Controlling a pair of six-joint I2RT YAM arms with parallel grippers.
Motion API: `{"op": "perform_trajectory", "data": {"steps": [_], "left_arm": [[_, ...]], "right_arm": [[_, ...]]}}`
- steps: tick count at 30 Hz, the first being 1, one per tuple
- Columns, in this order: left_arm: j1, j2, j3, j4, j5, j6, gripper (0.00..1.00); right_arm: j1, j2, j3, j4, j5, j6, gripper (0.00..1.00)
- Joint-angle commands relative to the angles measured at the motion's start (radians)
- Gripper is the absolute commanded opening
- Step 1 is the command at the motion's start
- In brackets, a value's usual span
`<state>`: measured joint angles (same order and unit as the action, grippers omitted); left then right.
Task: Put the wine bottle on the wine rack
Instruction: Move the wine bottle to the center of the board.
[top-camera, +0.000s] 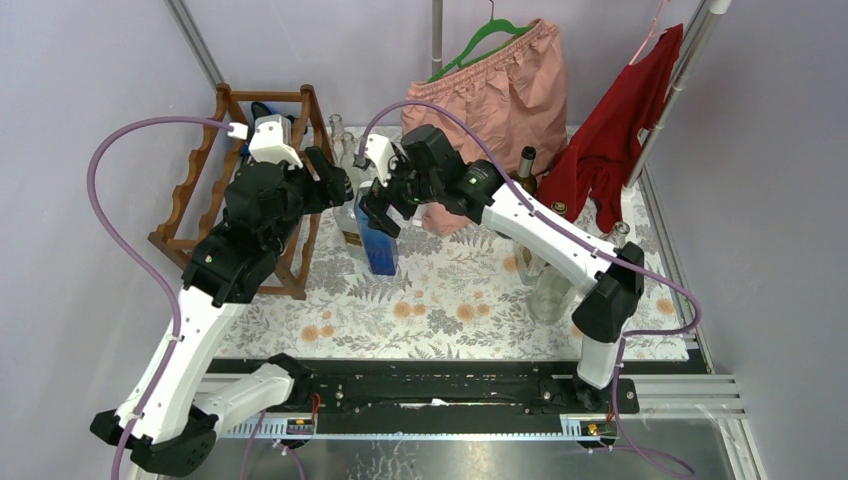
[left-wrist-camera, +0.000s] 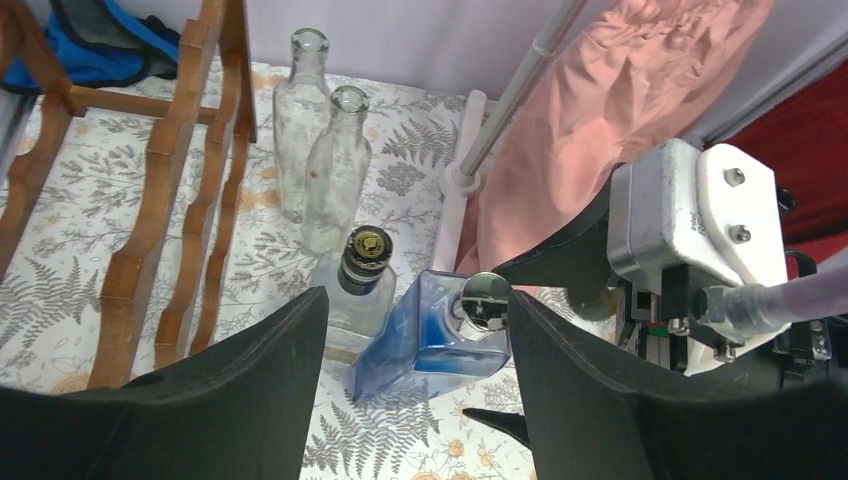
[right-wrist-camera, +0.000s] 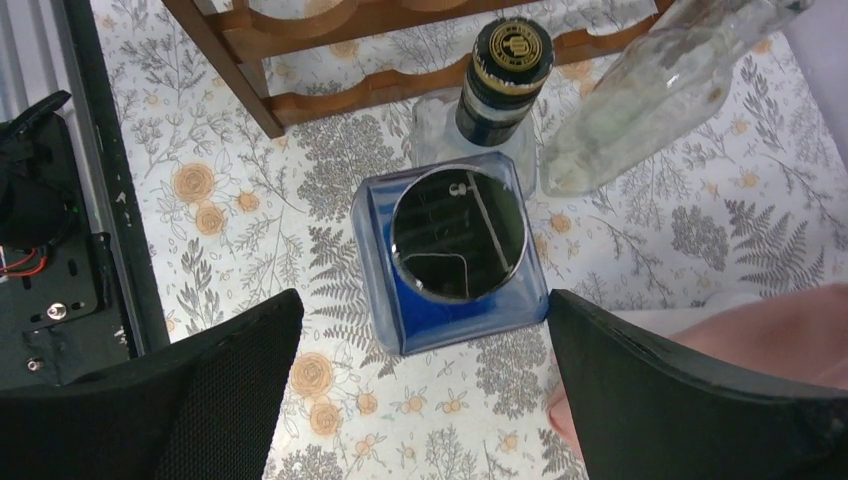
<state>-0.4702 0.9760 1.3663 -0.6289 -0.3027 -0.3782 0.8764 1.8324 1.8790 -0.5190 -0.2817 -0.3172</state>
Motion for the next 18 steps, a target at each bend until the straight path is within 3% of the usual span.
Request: {"op": "perform_trajectory", "data": {"steps": [1, 5, 12, 18], "left_arm": [[0.005, -0.01, 0.01, -0.007, -0.111, 0.006, 0.72], [0.005, -0.044, 0.002, -0.032, -0.181, 0.001, 0.72], [0.005, -0.08, -0.028, -0.023, -0.178, -0.008, 0.72], [0.006, -0.081, -0.052, -0.021, -0.155, -0.019, 0.72]], "right_arm": [[-0.031, 0.044, 0.057, 0.088, -0.088, -0.012, 1.0], [-0.045, 0.053, 0.028, 0.143, -0.161, -0.027, 1.0], [-0.048, 0.077, -0.002, 0.198, -0.235, -0.081, 1.0], [-0.07, 0.087, 0.015, 0.187, -0.291, -0.098, 0.83]]}}
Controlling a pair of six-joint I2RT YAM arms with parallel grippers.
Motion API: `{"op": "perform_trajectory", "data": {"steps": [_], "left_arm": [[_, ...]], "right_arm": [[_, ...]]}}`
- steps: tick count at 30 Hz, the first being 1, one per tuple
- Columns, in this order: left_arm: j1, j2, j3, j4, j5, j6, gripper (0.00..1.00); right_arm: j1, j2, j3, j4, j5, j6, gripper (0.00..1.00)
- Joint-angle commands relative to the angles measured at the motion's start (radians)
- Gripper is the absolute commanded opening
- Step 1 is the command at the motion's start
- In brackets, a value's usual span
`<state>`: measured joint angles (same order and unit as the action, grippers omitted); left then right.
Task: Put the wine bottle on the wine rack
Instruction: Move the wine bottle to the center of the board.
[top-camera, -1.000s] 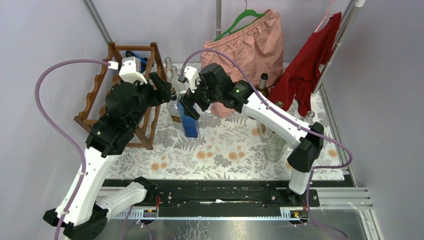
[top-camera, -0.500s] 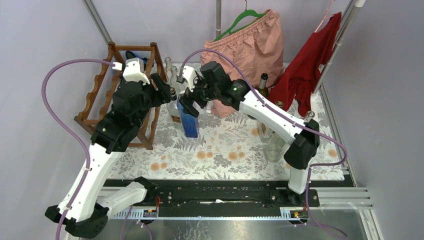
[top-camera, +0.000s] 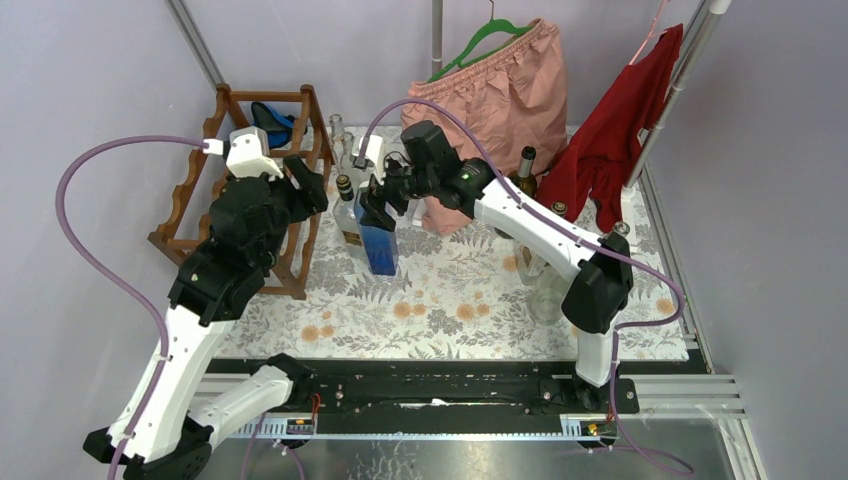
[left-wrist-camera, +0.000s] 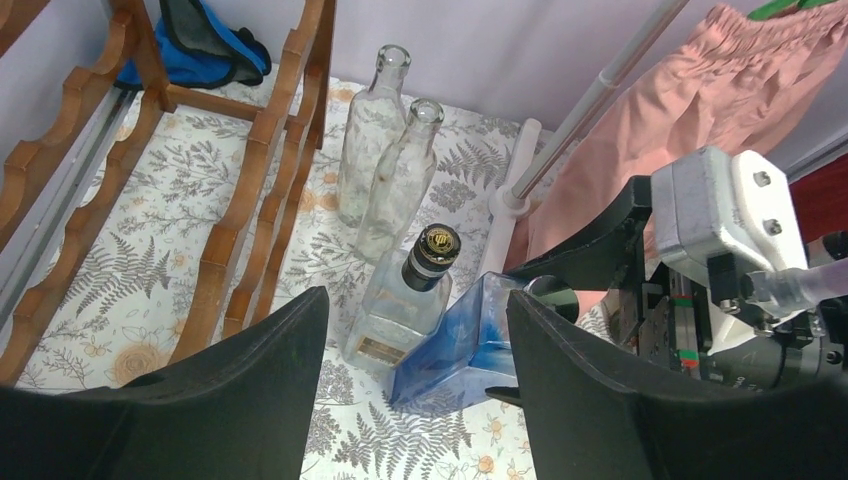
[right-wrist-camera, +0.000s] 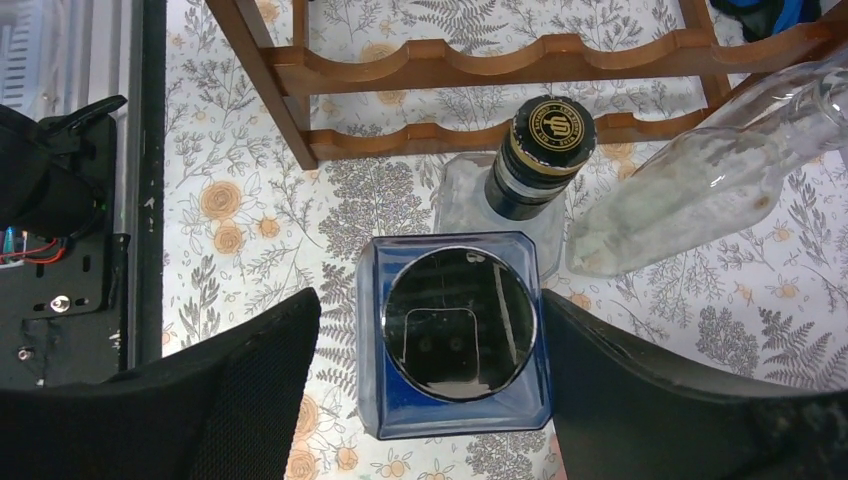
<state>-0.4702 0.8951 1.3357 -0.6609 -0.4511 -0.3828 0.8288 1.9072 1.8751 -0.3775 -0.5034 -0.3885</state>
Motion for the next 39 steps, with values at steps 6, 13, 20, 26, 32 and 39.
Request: {"op": "perform_trajectory", "data": {"steps": [6, 13, 20, 26, 32, 39], "left_arm": [[0.005, 0.006, -0.031, 0.029, 0.011, -0.017, 0.72], [0.005, 0.011, -0.037, 0.031, 0.032, -0.023, 0.72], [0.006, 0.026, -0.056, 0.065, 0.065, -0.032, 0.72], [0.005, 0.042, -0.05, 0.081, 0.082, -0.025, 0.72], [0.006, 0.057, -0.076, 0.118, 0.117, -0.039, 0.72], [0.005, 0.065, -0.075, 0.123, 0.129, -0.037, 0.72]], "right_arm": [[-0.048, 0.024, 0.034, 0.008, -0.131, -0.038, 0.55], [-0.061, 0.0, 0.044, -0.027, -0.141, -0.015, 0.27], [-0.098, -0.037, 0.07, -0.059, -0.157, 0.041, 0.14], [-0.13, -0.084, 0.073, -0.112, -0.164, 0.055, 0.13], [-0.161, -0.148, 0.022, -0.142, -0.15, 0.046, 0.11], [-0.212, -0.18, 0.034, -0.195, -0.131, 0.046, 0.09]]}}
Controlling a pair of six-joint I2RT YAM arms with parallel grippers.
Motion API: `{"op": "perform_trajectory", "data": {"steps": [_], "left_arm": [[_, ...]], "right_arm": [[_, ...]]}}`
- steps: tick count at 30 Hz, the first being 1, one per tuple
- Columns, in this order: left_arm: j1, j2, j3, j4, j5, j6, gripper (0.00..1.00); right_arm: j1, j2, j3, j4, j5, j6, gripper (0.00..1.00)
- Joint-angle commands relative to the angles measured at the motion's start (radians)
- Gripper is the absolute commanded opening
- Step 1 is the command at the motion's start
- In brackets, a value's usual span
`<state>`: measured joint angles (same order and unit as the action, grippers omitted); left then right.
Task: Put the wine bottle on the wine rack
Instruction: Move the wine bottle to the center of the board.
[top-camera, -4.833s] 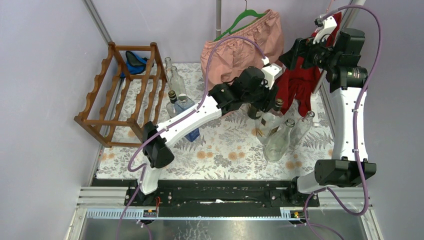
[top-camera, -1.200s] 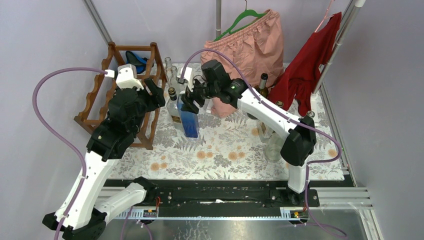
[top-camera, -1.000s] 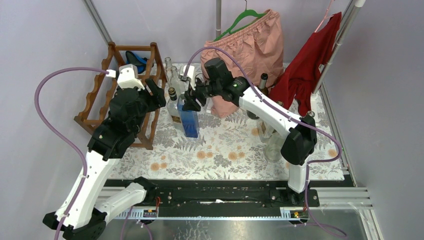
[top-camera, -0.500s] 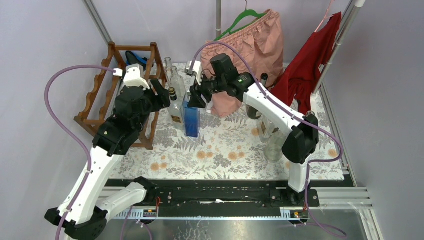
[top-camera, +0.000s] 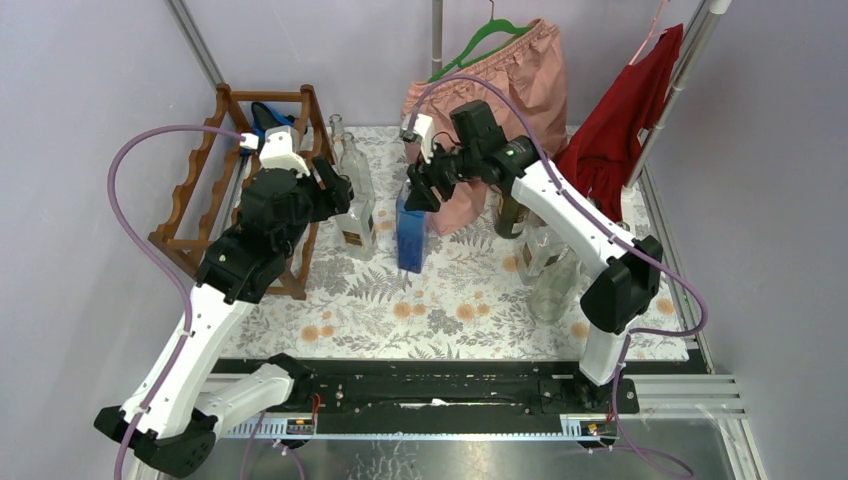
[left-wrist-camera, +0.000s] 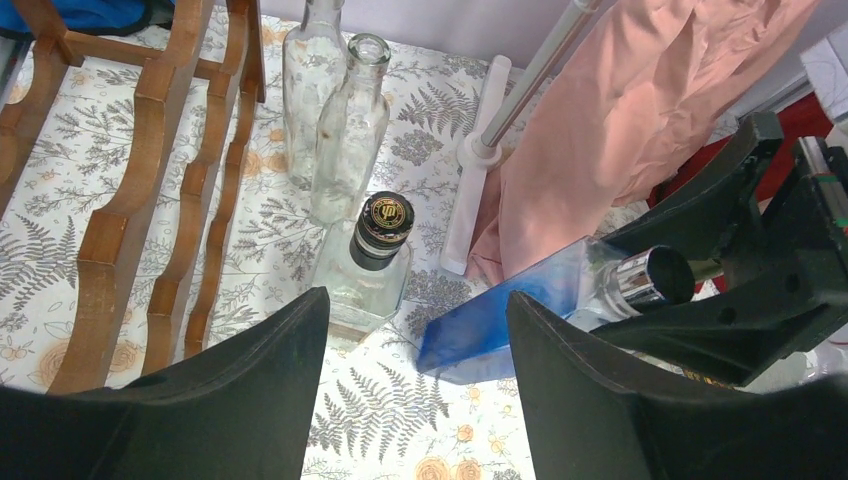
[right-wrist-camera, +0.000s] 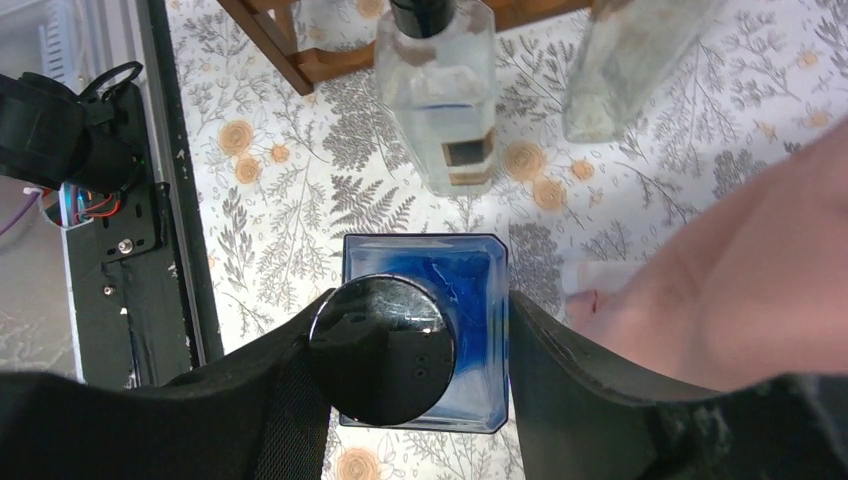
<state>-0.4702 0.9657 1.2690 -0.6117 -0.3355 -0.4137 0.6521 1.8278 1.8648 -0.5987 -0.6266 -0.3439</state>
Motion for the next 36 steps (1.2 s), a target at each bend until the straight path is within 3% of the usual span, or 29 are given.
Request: {"op": "perform_trajectory", "data": {"steps": [1, 10, 20, 22, 26, 29, 32, 36], "left_arm": [[0.005, -0.007, -0.009, 0.074, 0.014, -0.007, 0.72], [0.005, -0.01, -0.038, 0.095, 0.037, -0.022, 0.72], [0.005, 0.012, -0.034, 0.106, 0.062, -0.024, 0.72], [0.006, 0.017, -0.034, 0.111, 0.071, -0.03, 0.72], [0.005, 0.027, -0.03, 0.113, 0.089, -0.042, 0.75], [0.005, 0.033, -0.023, 0.108, 0.095, -0.053, 0.79], [0.005, 0.048, 0.003, 0.078, 0.091, -0.062, 0.82], [0.005, 0.082, 0.053, 0.033, 0.097, -0.064, 0.84]], "right_arm": [[-0.047, -0.105, 0.049, 0.013, -0.002, -0.004, 0.09], [-0.143, -0.214, -0.045, -0.044, 0.129, -0.099, 0.08], [-0.264, -0.283, -0.15, -0.045, 0.174, -0.132, 0.11], [-0.275, -0.289, -0.167, -0.042, 0.165, -0.131, 0.19], [-0.279, -0.299, -0.18, -0.044, 0.139, -0.13, 0.54], [-0.284, -0.3, -0.166, -0.049, 0.124, -0.12, 0.68], [-0.292, -0.294, -0.124, -0.065, 0.105, -0.104, 0.8], [-0.301, -0.281, -0.065, -0.082, 0.078, -0.076, 0.86]]}}
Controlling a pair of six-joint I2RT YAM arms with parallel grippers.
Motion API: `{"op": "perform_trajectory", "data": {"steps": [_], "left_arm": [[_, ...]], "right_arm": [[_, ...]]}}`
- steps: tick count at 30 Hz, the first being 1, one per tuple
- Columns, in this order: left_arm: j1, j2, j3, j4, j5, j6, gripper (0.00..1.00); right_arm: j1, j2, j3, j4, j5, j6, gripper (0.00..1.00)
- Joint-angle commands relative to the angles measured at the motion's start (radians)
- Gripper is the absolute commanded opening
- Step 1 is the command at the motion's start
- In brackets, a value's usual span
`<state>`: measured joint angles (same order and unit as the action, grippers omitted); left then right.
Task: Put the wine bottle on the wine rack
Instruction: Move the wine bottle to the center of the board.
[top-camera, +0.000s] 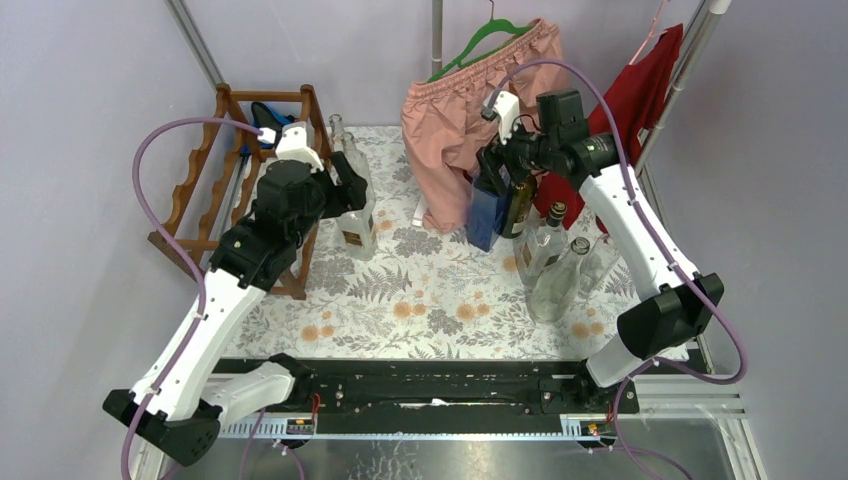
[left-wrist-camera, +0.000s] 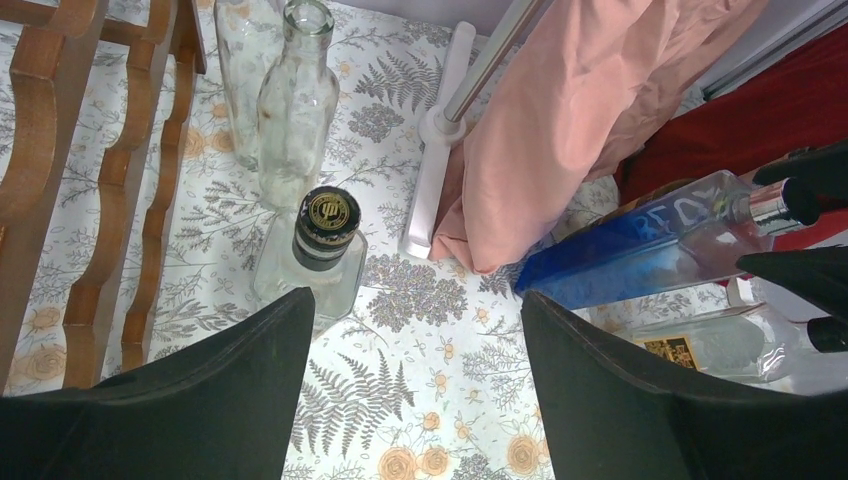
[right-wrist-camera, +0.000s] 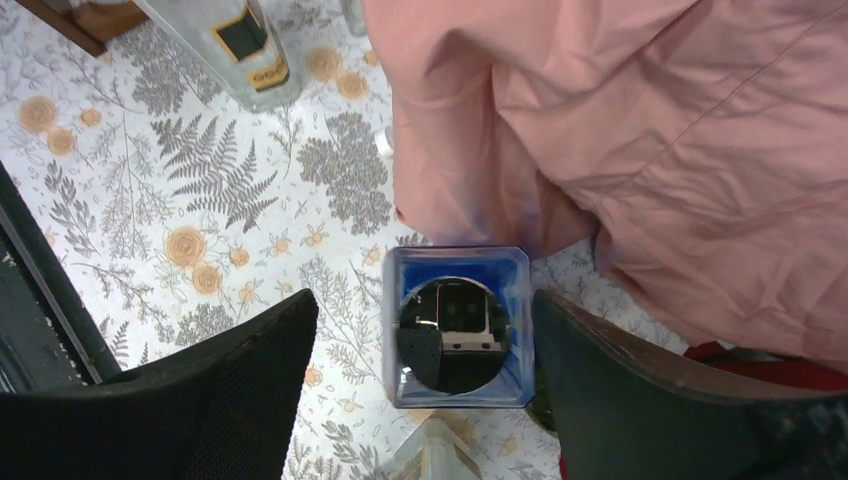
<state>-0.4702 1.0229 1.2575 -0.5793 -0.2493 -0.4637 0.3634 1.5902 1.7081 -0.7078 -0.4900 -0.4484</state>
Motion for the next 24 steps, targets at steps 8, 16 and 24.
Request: {"op": "perform_trajectory", "data": {"steps": [8, 16, 24], "left_arm": [[0.003, 0.162, 0.236, -0.216, -0.09, -0.014, 0.84], [-0.019, 0.316, 0.318, -0.328, -0.211, 0.041, 0.75], [0.006, 0.433, 0.311, -0.319, -0.214, 0.12, 0.64]], "right_arm": [[-0.02, -0.015, 0.223, -0.02, -0.133, 0.068, 1.0], [-0.03, 0.014, 0.32, -0.044, -0.165, 0.096, 1.0], [-0.038, 0.008, 0.318, -0.038, -0.174, 0.107, 1.0]]}}
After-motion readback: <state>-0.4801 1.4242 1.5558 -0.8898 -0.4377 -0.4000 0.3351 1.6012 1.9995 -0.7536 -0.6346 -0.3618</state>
